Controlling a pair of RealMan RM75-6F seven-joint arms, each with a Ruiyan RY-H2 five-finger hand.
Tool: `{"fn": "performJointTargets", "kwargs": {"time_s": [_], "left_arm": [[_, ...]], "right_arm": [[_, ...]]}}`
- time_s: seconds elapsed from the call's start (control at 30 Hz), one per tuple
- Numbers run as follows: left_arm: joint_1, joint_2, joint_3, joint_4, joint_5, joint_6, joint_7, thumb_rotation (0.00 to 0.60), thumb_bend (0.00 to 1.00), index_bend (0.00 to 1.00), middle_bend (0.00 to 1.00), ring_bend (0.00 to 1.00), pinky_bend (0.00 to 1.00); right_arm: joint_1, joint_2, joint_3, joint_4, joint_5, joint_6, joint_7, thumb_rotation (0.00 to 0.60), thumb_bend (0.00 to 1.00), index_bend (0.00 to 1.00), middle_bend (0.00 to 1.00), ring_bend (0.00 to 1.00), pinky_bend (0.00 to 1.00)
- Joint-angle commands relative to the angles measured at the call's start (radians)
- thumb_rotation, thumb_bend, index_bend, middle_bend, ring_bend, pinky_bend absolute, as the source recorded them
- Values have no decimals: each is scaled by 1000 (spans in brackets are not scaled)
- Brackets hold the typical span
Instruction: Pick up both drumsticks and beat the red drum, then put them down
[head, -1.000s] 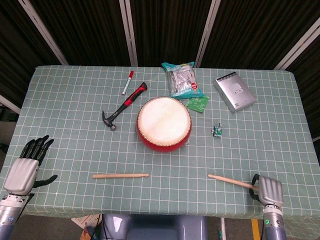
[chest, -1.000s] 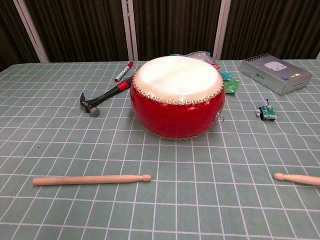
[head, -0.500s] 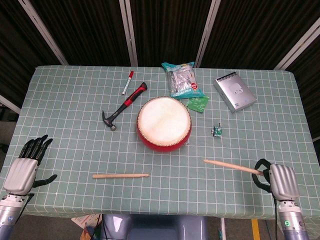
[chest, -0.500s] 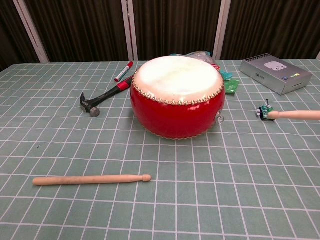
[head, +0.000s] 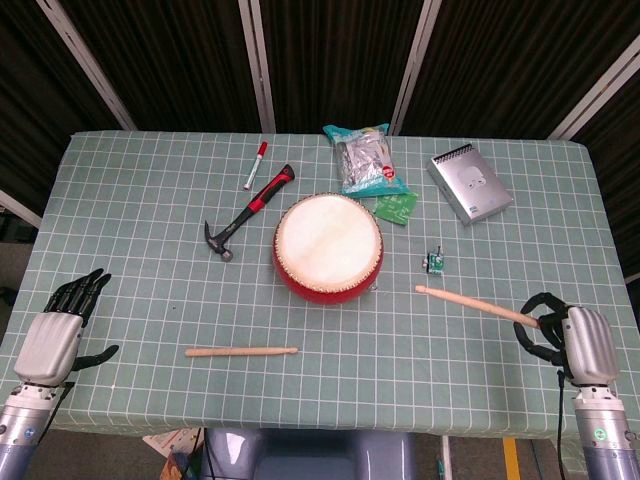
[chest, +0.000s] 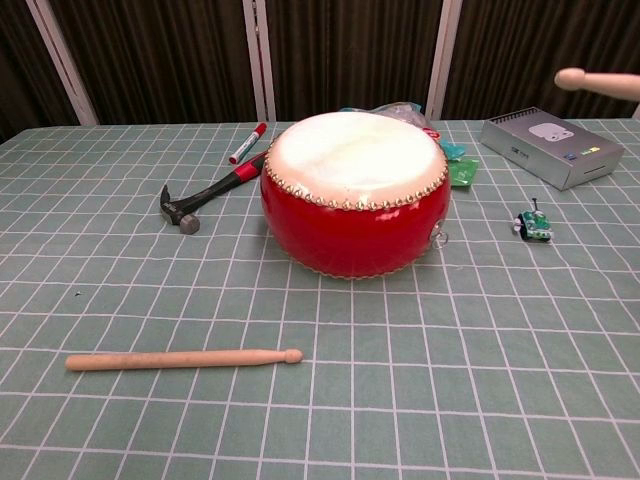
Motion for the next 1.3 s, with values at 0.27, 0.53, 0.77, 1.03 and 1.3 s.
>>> {"fn": "performJointTargets", "kwargs": {"time_s": [0.27,0.53,0.77,1.03,1.3], "left_arm": [[-94,-44,-40,-95,-104,-157,153,600,115,331,753,814,805],[-166,-103,-60,-161,-235,-260,304,600,170,455,990,1000,997],[-207,-150,-53,-211,-392,-299,462,600,198,513,1000,1000,1000],[-244,-238,-45,-187,-518,-272,594,600,226,499,1000,1000,1000],[-275,-312,-38,-137,-594,-262,637,600,234,480,1000,1000,1000]], "right_arm": [[18,23,33,-35,44,-4,22,600,763,881,1000,1000,1000],[20,18,29,-40,55,-3,2,600,764,881,1000,1000,1000],[24,12,27,-38,69,-8,-17,600,765,881,1000,1000,1000],[26,9,22,-36,73,-13,-25,600,766,881,1000,1000,1000],[28,8,21,-31,84,-19,-25,600,765,881,1000,1000,1000]]}}
